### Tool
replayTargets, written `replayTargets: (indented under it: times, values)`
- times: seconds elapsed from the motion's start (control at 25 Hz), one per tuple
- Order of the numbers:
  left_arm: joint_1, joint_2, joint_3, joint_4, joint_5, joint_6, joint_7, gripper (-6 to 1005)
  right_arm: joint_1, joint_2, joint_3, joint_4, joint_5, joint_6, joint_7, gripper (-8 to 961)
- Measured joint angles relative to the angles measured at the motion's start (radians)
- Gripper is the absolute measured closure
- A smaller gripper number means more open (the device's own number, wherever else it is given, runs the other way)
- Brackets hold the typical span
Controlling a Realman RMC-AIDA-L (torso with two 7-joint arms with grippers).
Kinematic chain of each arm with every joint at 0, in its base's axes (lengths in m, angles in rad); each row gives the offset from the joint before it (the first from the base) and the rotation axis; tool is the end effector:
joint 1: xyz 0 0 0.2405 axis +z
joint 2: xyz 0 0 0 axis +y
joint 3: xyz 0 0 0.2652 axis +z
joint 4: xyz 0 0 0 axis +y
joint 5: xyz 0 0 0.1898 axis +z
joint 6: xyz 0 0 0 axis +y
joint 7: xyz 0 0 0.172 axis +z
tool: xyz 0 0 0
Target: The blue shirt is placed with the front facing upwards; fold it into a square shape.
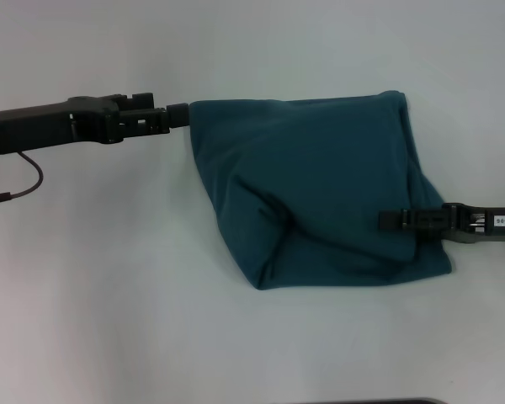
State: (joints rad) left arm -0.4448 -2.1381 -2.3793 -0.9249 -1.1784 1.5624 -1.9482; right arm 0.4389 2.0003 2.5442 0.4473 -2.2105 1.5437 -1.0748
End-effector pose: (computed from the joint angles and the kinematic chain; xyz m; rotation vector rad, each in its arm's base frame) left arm -0.2329 0.3249 -0.0156 -2.5688 -1.1880 -0.7727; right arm 0.3208 0.2713 -0.0383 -2.3199 1.9486 0.5989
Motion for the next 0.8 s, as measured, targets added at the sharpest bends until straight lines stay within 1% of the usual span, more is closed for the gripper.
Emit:
replayTargets:
  times: [0.24, 0.36, 0.64, 0.8]
  values:
    - [0.0, 0.001, 0.0, 0.009, -0.001, 0.0, 0.0, 36, -0.013, -0.014, 0.018, 0.0, 0.0, 0.044, 0.004, 327]
    - [0.0, 0.001, 0.0, 0.009, -0.002, -0.001, 0.0, 36, -0.016, -0.018, 0.036, 0.001, 0.0, 0.065, 0.002, 350]
    - [-0.006, 0.002, 0.0, 0.009, -0.005, -0.001, 0.0, 35, -0.003, -0.013, 0.028, -0.003, -0.007, 0.055, 0.006, 386]
    - [-0.006, 0.004, 0.0, 0.01, -0.005, -0.001, 0.0, 35, -0.012, -0.013, 0.026, -0.003, -0.008, 0.062, 0.013, 399]
